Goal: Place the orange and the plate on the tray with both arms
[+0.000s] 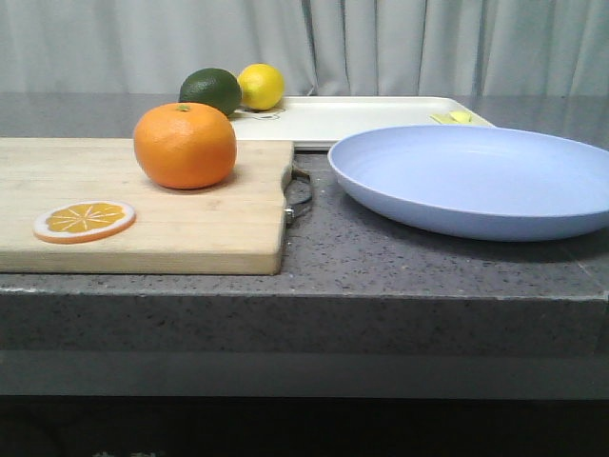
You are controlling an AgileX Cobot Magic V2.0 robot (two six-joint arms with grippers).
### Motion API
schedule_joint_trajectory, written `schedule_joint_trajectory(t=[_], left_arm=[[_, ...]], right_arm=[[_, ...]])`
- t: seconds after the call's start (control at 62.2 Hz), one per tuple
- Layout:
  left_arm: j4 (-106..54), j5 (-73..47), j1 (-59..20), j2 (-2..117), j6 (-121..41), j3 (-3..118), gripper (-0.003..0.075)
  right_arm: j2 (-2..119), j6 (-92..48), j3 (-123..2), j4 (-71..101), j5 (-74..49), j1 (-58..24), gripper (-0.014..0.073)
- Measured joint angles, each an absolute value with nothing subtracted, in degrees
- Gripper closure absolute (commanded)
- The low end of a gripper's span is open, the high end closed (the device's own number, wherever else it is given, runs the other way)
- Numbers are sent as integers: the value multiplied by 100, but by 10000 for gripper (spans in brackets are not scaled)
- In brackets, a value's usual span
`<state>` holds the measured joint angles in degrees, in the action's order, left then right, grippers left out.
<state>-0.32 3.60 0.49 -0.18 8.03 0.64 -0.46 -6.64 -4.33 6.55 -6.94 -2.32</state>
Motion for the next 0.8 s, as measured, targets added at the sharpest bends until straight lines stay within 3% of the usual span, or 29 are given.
schedule_joint_trajectory(t=[0.161, 0.386, 0.643, 0.724, 0.804], left_arm=[[477, 187, 49, 364, 803, 694, 738], [611, -321, 49, 2101, 803, 1894, 738], [611, -256, 49, 3270, 803, 2282, 738], [611, -195, 49, 3296, 803, 2282, 738], [611, -136, 49, 3296, 803, 2282, 738]], right_arm=[[356, -664, -1348, 655, -1075, -232, 652], [2283, -664, -2745, 702, -1389, -232, 652], [3263, -664, -3176, 794, -1403, -232, 645], [3261, -664, -3179, 794, -1403, -232, 603], [3261, -664, -3179, 794, -1414, -232, 505]])
